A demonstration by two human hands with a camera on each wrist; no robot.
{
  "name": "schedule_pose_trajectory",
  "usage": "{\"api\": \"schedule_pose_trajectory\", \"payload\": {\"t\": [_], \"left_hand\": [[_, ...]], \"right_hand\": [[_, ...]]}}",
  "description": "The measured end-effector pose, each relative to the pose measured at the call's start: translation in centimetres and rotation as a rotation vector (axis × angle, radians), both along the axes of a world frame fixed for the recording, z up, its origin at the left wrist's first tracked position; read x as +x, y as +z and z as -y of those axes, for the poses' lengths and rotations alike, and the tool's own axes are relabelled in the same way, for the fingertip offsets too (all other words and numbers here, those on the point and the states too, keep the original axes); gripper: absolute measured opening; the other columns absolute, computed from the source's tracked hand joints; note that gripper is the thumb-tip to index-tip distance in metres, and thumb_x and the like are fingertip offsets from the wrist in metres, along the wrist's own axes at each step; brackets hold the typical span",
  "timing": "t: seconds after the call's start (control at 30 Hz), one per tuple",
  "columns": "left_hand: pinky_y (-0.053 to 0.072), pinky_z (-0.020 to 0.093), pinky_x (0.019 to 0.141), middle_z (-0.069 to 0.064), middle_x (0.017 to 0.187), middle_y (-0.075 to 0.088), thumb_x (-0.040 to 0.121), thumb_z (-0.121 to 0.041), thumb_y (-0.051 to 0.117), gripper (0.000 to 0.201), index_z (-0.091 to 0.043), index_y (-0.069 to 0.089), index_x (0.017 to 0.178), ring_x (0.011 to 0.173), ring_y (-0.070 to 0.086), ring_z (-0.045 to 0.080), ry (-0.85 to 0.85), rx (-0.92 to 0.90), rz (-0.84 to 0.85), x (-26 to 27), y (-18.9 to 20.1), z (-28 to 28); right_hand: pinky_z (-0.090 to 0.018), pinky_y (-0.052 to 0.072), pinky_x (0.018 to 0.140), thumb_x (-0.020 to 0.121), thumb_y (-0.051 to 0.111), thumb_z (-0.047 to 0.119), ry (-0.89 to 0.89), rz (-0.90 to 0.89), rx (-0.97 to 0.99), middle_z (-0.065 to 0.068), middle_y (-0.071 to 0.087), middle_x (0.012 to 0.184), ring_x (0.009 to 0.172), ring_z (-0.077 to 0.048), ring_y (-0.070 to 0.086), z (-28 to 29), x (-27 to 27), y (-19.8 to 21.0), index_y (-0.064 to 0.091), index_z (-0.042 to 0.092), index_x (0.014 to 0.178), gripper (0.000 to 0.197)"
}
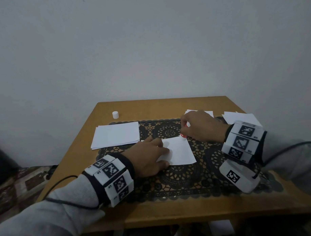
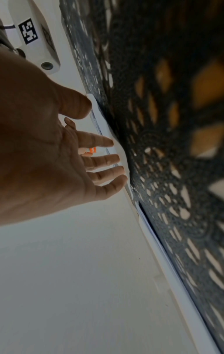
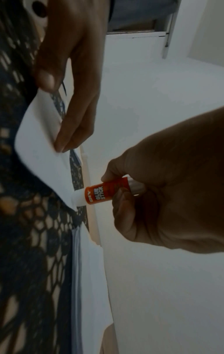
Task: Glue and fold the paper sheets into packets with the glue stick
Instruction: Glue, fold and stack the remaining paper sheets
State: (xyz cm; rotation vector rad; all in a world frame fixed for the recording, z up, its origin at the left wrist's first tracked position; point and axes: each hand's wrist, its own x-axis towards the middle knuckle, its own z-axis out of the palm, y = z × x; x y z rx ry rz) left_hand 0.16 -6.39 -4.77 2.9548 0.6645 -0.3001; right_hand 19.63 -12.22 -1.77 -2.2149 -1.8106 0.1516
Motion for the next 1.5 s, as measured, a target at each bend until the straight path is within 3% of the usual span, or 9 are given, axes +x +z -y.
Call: {"api": "schedule_pose_trajectory", "payload": {"t": [0.23, 0.37, 0.47, 0.6, 0.83, 1.03, 1.3, 1.4, 1.5], "left_hand": [[0.029, 0.045, 0.112, -0.002, 0.153, 0.03, 0.097, -0.047, 0.041, 0.05, -0.029, 0.038, 0.144, 0.135, 0.027, 0.021, 0.016, -0.04, 0.013, 0.1, 0.1, -0.2], [0.029, 0.041, 0.112, -0.004, 0.15, 0.034, 0.097, -0.045, 0.043, 0.046, -0.03, 0.043, 0.141, 0.133, 0.03, 0.019, 0.016, -0.075, 0.041, -0.2, 0.2, -0.6], [0.029, 0.038, 0.111, -0.004, 0.15, 0.035, 0.097, -0.045, 0.044, 0.046, -0.03, 0.044, 0.14, 0.132, 0.031, 0.019, 0.006, -0.081, 0.046, -0.2, 0.2, -0.9], [0.029, 0.037, 0.111, -0.005, 0.15, 0.035, 0.096, -0.042, 0.046, 0.046, -0.03, 0.045, 0.14, 0.131, 0.031, 0.017, -0.005, -0.084, 0.039, -0.3, 0.3, -1.1], [0.029, 0.038, 0.111, -0.008, 0.151, 0.035, 0.096, -0.041, 0.047, 0.045, -0.033, 0.044, 0.14, 0.131, 0.031, 0.016, -0.015, -0.092, 0.045, -0.4, 0.1, -1.5], [0.03, 0.038, 0.11, -0.009, 0.151, 0.035, 0.097, -0.041, 0.047, 0.045, -0.033, 0.044, 0.14, 0.13, 0.031, 0.014, -0.004, -0.101, 0.046, -0.3, 0.2, -1.4], [0.029, 0.043, 0.112, -0.004, 0.152, 0.031, 0.097, -0.037, 0.046, 0.043, -0.036, 0.041, 0.14, 0.135, 0.026, 0.018, 0.01, -0.062, 0.032, -0.5, 0.2, -1.1], [0.031, 0.042, 0.11, -0.005, 0.15, 0.035, 0.098, -0.034, 0.047, 0.042, -0.036, 0.042, 0.14, 0.132, 0.03, 0.018, -0.002, -0.043, 0.032, -0.3, 0.3, -1.0], [0.036, 0.04, 0.105, -0.004, 0.143, 0.041, 0.097, -0.034, 0.048, 0.038, -0.035, 0.046, 0.135, 0.125, 0.036, 0.018, 0.002, -0.042, 0.032, 0.3, 0.5, -1.2]], "right_hand": [[-0.029, 0.048, 0.064, 0.088, 0.062, 0.022, 0.082, -0.033, -0.006, 0.002, 0.065, 0.088, 0.077, -0.016, 0.06, 0.4, 0.1, -0.7, 0.065, 0.014, 0.08, 0.011], [-0.027, 0.044, 0.058, 0.087, 0.063, 0.022, 0.114, -0.026, -0.027, 0.003, 0.064, 0.086, 0.07, -0.013, 0.057, 0.9, 0.0, -0.6, 0.064, 0.013, 0.077, 0.012], [-0.036, 0.051, 0.065, 0.086, 0.064, 0.022, 0.13, -0.04, -0.032, 0.0, 0.067, 0.087, 0.074, -0.019, 0.062, 1.5, 0.0, -0.6, 0.064, 0.014, 0.075, 0.014], [-0.029, 0.044, 0.06, 0.086, 0.066, 0.023, 0.145, -0.047, -0.041, 0.004, 0.064, 0.081, 0.072, -0.019, 0.061, 2.0, 0.0, -0.5, 0.064, 0.015, 0.074, 0.014], [-0.043, 0.054, 0.068, 0.082, 0.067, 0.024, 0.18, -0.067, -0.049, 0.003, 0.068, 0.08, 0.072, -0.021, 0.063, 2.9, -0.2, -0.4, 0.067, 0.014, 0.073, 0.014], [-0.039, 0.052, 0.069, 0.082, 0.066, 0.026, 0.21, -0.066, -0.067, 0.006, 0.067, 0.08, 0.072, -0.013, 0.061, 4.1, -0.6, -0.3, 0.068, 0.015, 0.072, 0.016], [-0.041, 0.053, 0.076, 0.084, 0.063, 0.027, 0.205, -0.106, -0.082, 0.008, 0.065, 0.076, 0.073, -0.013, 0.06, 4.7, -0.2, 0.2, 0.067, 0.014, 0.068, 0.021], [-0.034, 0.048, 0.069, 0.084, 0.062, 0.027, 0.151, -0.18, 0.047, 0.009, 0.062, 0.068, 0.07, -0.01, 0.057, 4.7, 0.5, 1.8, 0.064, 0.02, 0.06, 0.026], [-0.024, 0.039, 0.053, 0.086, 0.062, 0.024, 0.056, -0.298, 0.221, 0.007, 0.058, 0.065, 0.053, -0.004, 0.049, 4.7, 1.3, 3.3, 0.069, 0.014, 0.07, 0.02]]}}
